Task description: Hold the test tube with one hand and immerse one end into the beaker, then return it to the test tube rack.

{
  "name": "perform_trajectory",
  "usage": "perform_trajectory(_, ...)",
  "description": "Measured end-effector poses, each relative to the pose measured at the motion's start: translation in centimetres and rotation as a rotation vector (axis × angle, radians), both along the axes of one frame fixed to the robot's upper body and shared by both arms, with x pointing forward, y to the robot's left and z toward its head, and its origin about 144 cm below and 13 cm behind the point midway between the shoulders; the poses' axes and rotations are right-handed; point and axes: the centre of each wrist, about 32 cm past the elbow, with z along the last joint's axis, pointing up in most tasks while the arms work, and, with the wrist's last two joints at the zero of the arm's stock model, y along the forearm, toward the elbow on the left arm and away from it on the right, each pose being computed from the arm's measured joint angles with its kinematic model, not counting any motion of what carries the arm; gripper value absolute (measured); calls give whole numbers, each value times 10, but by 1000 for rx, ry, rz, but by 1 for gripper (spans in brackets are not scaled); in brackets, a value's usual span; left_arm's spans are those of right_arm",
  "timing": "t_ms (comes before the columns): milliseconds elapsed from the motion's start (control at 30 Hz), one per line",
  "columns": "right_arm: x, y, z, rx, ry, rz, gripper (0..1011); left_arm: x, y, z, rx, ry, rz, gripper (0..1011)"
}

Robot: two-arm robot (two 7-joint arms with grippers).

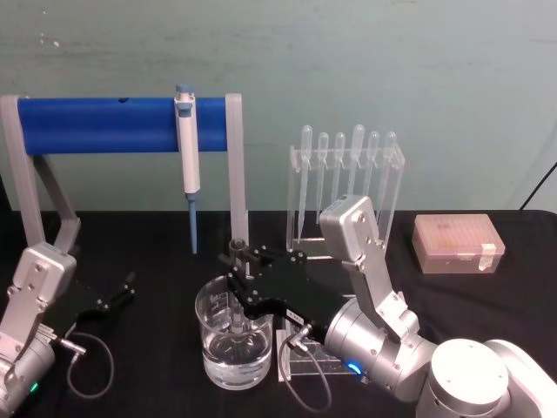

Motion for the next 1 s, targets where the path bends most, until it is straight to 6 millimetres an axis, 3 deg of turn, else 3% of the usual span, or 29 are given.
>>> perform_trajectory(1000,0,0,0,0,0,0,225,0,0,0,0,0,0,1000)
